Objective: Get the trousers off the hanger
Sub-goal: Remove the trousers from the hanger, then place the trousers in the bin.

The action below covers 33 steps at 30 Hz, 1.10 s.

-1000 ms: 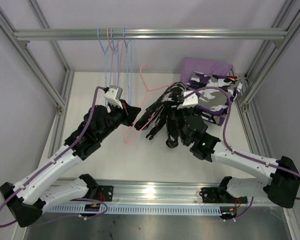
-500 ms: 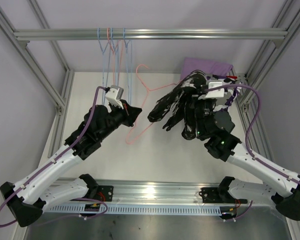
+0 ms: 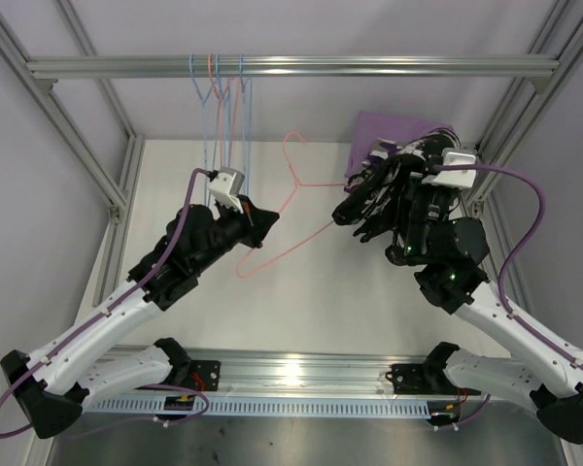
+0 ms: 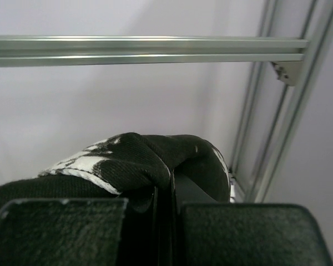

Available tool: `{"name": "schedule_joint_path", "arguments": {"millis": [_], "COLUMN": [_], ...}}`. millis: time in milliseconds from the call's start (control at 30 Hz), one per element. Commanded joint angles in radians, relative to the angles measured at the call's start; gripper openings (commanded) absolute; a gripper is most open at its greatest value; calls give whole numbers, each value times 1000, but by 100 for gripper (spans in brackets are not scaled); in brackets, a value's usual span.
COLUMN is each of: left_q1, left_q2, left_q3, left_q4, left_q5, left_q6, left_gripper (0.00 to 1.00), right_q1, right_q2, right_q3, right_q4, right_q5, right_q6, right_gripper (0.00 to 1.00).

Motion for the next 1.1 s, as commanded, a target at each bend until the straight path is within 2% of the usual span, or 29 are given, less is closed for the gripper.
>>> {"name": "schedule_joint_path", "arguments": {"millis": [0, 300, 500, 800, 1067], "left_q1": [-10, -13, -13, -13, -13], "left_q2": [-4, -18, -23, -20, -20], "left_q3": [49, 60, 60, 66, 69], "left_q4": [33, 17, 15, 14, 14], "left_q5": [-9, -51, -46, -42, -31], "left_q6": [-1, 19, 21, 22, 21], "left_gripper": [0, 0, 0, 0, 0], "right_q1": [-43, -256, -368, -401, -422], "right_q2": [-24, 86, 232, 516, 714], "right_q3": [50, 68, 139, 243, 262], "right_q4": [178, 155, 97, 126, 181], "right_q5": [19, 2, -71, -182, -231], "right_q6": [-51, 108, 234, 262, 272], "right_gripper": [0, 0, 0, 0, 0]}}
